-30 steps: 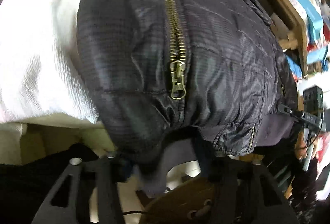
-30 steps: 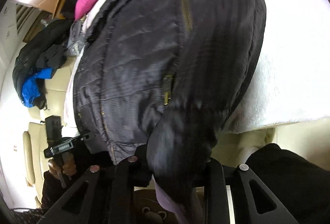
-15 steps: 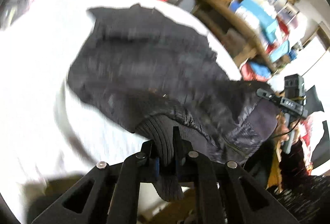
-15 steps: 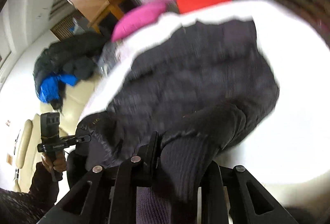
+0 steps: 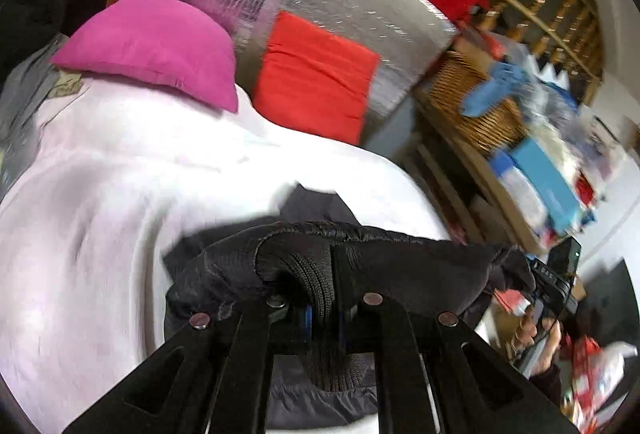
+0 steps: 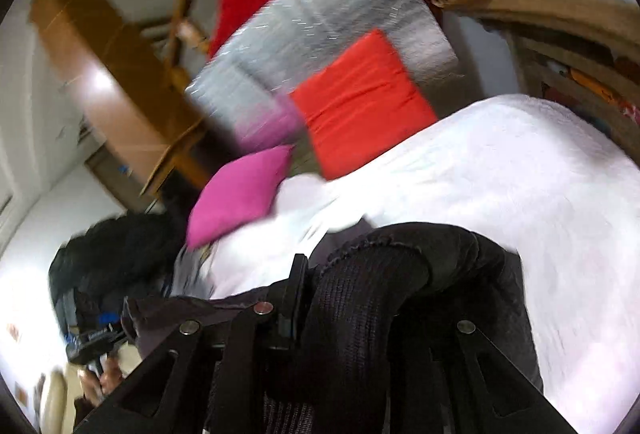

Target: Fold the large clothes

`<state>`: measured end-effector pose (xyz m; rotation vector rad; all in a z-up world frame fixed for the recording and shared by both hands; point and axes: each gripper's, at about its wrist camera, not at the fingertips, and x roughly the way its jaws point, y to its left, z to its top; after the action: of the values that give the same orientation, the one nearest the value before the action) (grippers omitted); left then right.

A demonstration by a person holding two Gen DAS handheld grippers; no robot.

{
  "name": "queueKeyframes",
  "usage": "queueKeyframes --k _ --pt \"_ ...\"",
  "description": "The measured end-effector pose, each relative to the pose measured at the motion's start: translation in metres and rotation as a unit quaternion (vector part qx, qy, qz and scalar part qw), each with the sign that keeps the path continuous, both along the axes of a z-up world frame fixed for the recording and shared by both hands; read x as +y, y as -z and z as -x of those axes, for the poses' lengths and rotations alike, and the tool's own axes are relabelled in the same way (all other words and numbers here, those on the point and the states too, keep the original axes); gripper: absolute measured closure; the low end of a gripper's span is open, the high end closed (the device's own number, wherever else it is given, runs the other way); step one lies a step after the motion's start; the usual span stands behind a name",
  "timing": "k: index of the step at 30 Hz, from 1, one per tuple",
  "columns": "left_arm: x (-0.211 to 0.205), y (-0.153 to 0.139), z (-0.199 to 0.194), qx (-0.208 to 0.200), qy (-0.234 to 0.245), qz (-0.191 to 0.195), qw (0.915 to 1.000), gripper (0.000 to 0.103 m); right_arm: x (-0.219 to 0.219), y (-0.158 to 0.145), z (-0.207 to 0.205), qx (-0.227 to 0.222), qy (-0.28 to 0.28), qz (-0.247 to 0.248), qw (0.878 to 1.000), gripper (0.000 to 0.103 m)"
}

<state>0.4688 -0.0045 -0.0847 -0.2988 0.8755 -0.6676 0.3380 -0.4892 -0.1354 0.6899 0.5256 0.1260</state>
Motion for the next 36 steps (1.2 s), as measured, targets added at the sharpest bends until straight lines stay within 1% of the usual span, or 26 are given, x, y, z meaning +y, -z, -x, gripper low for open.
queueKeyframes --k 1,2,4,5,6,7,9,11,12,14,17,18,20,21,22,23,24,25,26,27,28,30,32,33,34,36 --pt "-0.018 0.016 -0.029 0.011 -0.009 -0.013 0.9998 0.094 -0.004 0.008 -0.021 0.008 0.009 -0.006 1.0 0.083" --pt "-0.028 0.028 -0.05 0.018 -0.015 -0.026 0.9994 0.094 -0.01 0.021 -0.051 0.023 0.019 -0.013 0.999 0.083" --pt "-0.044 0.054 -0.085 0.038 -0.028 -0.047 0.9978 0.094 -0.016 0.044 -0.087 0.046 0.028 -0.02 0.998 0.083" --pt "-0.046 0.066 -0.096 0.048 -0.033 -0.053 0.9969 0.094 -0.02 0.062 -0.111 0.065 0.031 -0.028 0.997 0.083" --pt "-0.048 0.079 -0.107 0.059 -0.038 -0.057 0.9959 0.094 -0.025 0.074 -0.125 0.077 0.034 -0.036 0.996 0.083" --pt "-0.05 0.093 -0.118 0.071 -0.044 -0.061 0.9947 0.094 -0.031 0.092 -0.141 0.092 0.037 -0.056 0.993 0.083" --pt "-0.055 0.123 -0.134 0.087 -0.05 -0.075 0.9922 0.094 -0.044 0.123 -0.161 0.119 0.041 -0.108 0.986 0.082" --pt "-0.057 0.145 -0.142 0.094 -0.058 -0.071 0.9914 0.093 -0.049 0.146 -0.171 0.138 0.043 -0.141 0.979 0.08" --pt "-0.058 0.147 -0.144 0.092 -0.063 -0.066 0.9916 0.091 -0.053 0.158 -0.176 0.143 0.038 -0.156 0.977 0.08" --pt "-0.056 0.153 -0.143 0.08 -0.072 -0.055 0.9927 0.09 -0.057 0.169 -0.18 0.135 0.028 -0.171 0.976 0.08" --pt "-0.052 0.15 -0.131 0.063 -0.086 -0.036 0.9936 0.09 -0.065 0.175 -0.173 0.119 0.02 -0.207 0.971 0.077" --pt "-0.05 0.147 -0.125 0.059 -0.087 -0.027 0.9941 0.089 -0.067 0.174 -0.17 0.118 0.013 -0.225 0.967 0.075" --pt "-0.043 0.138 -0.111 0.047 -0.096 -0.008 0.9942 0.072 -0.07 0.172 -0.162 0.115 0.007 -0.252 0.961 0.068" --pt "-0.036 0.128 -0.098 0.024 -0.107 0.008 0.9939 0.048 -0.072 0.169 -0.154 0.11 0.008 -0.273 0.956 0.055" --pt "-0.029 0.118 -0.085 -0.005 -0.128 0.014 0.9917 0.021 -0.073 0.165 -0.146 0.107 0.009 -0.289 0.951 0.032" --pt "-0.021 0.106 -0.069 -0.04 -0.149 0.019 0.9879 0.014 -0.076 0.159 -0.135 0.097 0.013 -0.307 0.947 0.022" --pt "-0.013 0.092 -0.05 -0.081 -0.171 0.025 0.9817 0.012 -0.079 0.149 -0.12 0.075 0.032 -0.316 0.945 0.012" --pt "-0.01 0.086 -0.041 -0.095 -0.183 0.023 0.9784 0.012 -0.081 0.14 -0.106 0.057 0.052 -0.314 0.946 0.009" --pt "-0.007 0.076 -0.025 -0.1 -0.2 0.002 0.9748 0.012 -0.083 0.131 -0.092 0.046 0.073 -0.303 0.949 0.009" --pt "-0.009 0.071 -0.013 -0.091 -0.202 -0.026 0.9747 0.012 -0.082 0.119 -0.075 0.045 0.091 -0.281 0.954 0.009" --pt "-0.012 0.069 -0.002 -0.078 -0.198 -0.051 0.9758 0.012 -0.078 0.112 -0.067 0.053 0.098 -0.264 0.958 0.009" --pt "-0.016 0.071 0.025 -0.062 -0.196 -0.064 0.9765 0.012 -0.063 0.096 -0.048 0.085 0.107 -0.205 0.969 0.009" --pt "-0.018 0.076 0.052 -0.059 -0.194 -0.063 0.9771 0.012 -0.041 0.08 -0.035 0.113 0.118 -0.12 0.979 0.009" --pt "-0.019 0.081 0.062 -0.057 -0.195 -0.066 0.9769 0.012 -0.022 0.072 -0.026 0.135 0.124 -0.057 0.981 0.009" --pt "-0.022 0.087 0.072 -0.051 -0.199 -0.082 0.9752 0.012 -0.012 0.069 -0.02 0.145 0.127 -0.027 0.981 0.009" --pt "-0.029 0.095 0.08 -0.033 -0.192 -0.117 0.9738 0.012 0.017 0.068 -0.009 0.172 0.135 0.042 0.975 0.01"
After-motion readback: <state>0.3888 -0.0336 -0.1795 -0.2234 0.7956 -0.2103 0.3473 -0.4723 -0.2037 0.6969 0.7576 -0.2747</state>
